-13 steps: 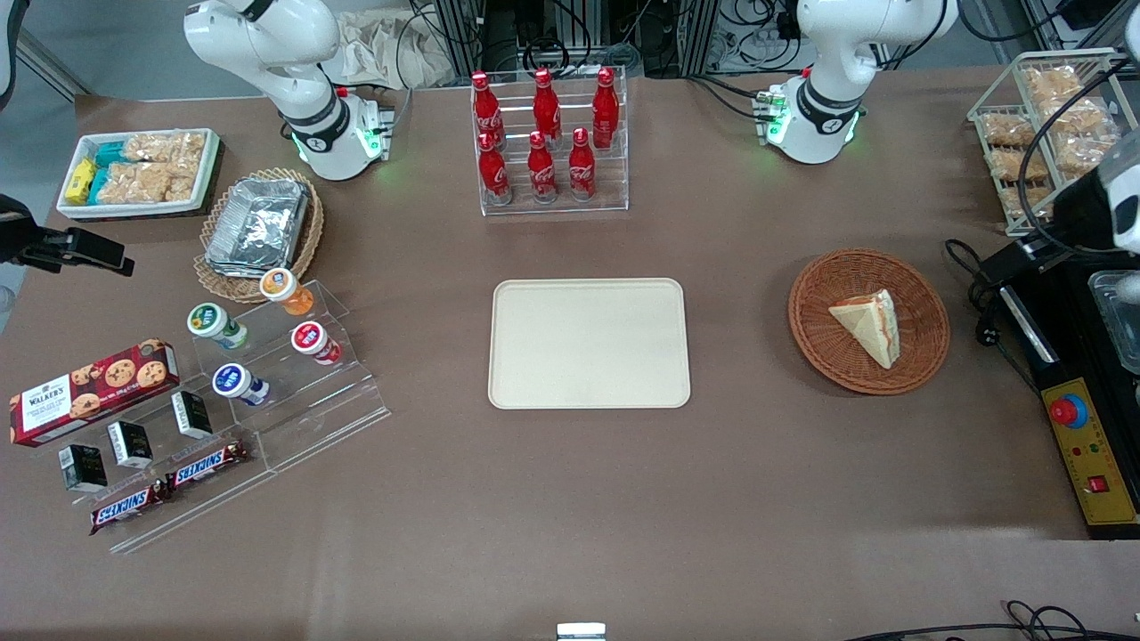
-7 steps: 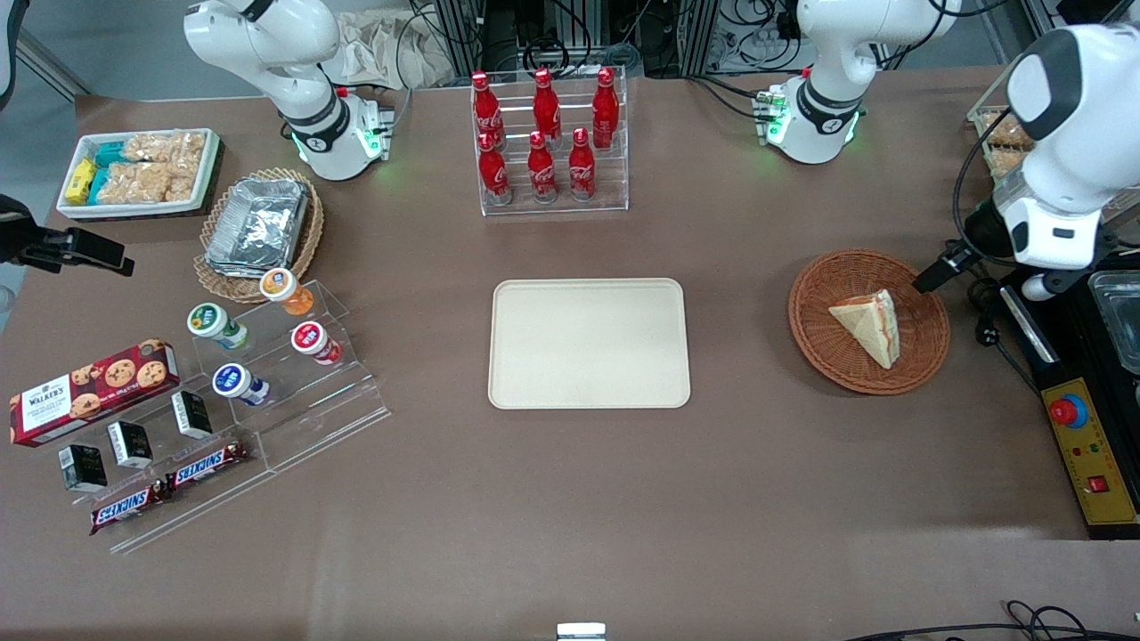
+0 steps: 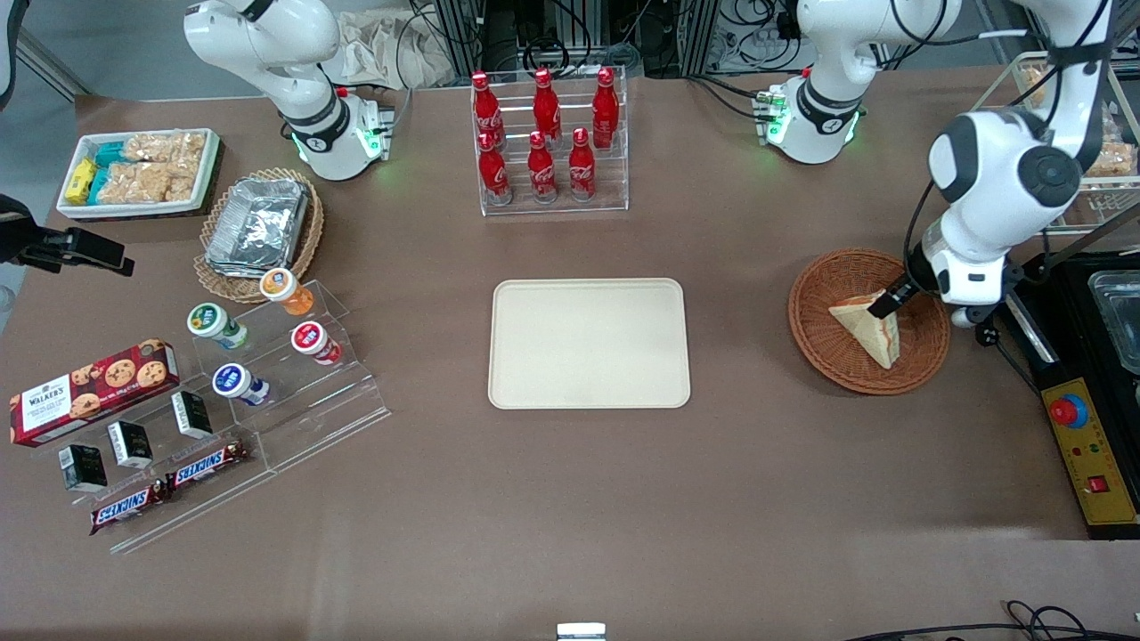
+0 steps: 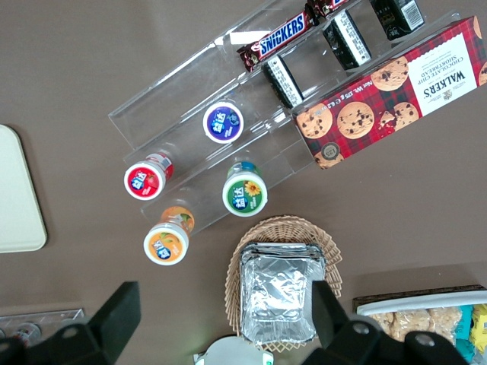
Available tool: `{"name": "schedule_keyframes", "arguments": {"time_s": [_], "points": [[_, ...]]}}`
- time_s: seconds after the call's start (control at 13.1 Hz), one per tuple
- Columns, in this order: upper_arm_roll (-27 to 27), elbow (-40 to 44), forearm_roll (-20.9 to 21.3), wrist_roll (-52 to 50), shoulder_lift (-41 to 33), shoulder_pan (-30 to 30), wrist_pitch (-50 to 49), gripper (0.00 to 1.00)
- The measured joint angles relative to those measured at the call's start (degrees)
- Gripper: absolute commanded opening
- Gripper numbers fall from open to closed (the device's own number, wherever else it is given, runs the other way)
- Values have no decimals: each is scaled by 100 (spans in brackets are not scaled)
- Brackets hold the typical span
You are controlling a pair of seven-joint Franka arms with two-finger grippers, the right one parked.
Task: Place sandwich from basket to tray
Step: 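Lower the open left gripper onto the sandwich and close on it, then lift the sandwich up out of the basket with the left gripper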
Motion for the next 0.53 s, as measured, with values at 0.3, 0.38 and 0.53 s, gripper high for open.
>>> {"name": "schedule_keyframes", "arguments": {"time_s": [0.3, 0.38, 0.53], "points": [[101, -177, -6, 0, 427, 3, 483, 100], [101, -219, -6, 0, 514, 2, 641, 99], [101, -286, -9, 0, 682, 2, 853, 31]]}}
